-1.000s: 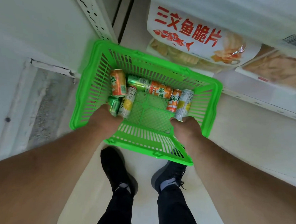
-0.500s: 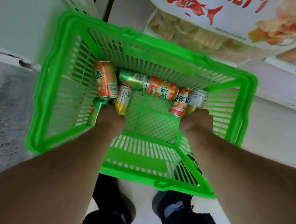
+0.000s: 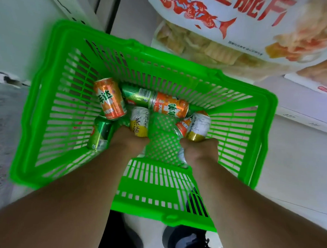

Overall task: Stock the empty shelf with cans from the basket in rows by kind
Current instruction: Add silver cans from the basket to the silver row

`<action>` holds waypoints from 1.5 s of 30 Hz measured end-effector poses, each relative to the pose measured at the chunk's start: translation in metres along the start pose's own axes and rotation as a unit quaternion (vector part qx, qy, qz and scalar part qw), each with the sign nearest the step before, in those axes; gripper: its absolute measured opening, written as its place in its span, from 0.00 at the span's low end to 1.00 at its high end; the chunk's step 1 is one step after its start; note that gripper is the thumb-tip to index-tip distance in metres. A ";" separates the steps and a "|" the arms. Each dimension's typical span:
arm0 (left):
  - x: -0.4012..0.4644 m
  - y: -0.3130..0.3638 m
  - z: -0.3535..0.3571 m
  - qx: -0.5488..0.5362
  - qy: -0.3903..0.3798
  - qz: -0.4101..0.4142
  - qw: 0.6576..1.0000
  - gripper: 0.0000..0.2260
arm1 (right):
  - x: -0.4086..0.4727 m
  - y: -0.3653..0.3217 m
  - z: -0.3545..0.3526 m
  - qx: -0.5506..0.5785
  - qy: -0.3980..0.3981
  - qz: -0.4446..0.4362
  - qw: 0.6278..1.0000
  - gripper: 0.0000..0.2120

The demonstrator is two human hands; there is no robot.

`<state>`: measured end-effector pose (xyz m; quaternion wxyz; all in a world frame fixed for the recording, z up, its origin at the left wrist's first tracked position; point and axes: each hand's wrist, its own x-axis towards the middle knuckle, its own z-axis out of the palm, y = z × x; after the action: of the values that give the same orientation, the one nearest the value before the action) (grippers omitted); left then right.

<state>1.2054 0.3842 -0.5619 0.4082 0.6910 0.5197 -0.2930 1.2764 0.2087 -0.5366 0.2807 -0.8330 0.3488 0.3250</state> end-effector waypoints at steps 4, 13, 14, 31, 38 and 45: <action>-0.075 0.007 -0.031 -0.068 -0.018 0.044 0.997 0.12 | -0.051 0.005 -0.026 0.052 -0.114 -0.040 0.991 0.15; -0.269 0.053 -0.138 -0.231 -0.031 0.093 0.968 0.16 | -0.194 -0.044 -0.163 0.204 -0.370 -0.037 0.906 0.04; -0.291 0.059 -0.150 -0.244 -0.040 0.102 0.963 0.16 | -0.210 -0.051 -0.180 0.213 -0.382 -0.046 0.898 0.06; -0.669 0.137 -0.343 -0.270 -0.122 0.298 0.908 0.21 | -0.530 -0.087 -0.477 0.315 -0.407 -0.236 0.824 0.30; -0.764 0.155 -0.372 -0.237 -0.158 0.396 0.873 0.24 | -0.611 -0.075 -0.538 0.349 -0.315 -0.286 0.835 0.37; -0.802 0.170 -0.366 -0.216 -0.163 0.458 0.847 0.21 | -0.654 -0.066 -0.576 0.301 -0.074 -0.381 0.871 0.22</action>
<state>1.1304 0.2960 0.3285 0.7138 0.6871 0.1204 -0.0623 1.1694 0.1092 0.3248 0.6453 -0.7495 0.0639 0.1331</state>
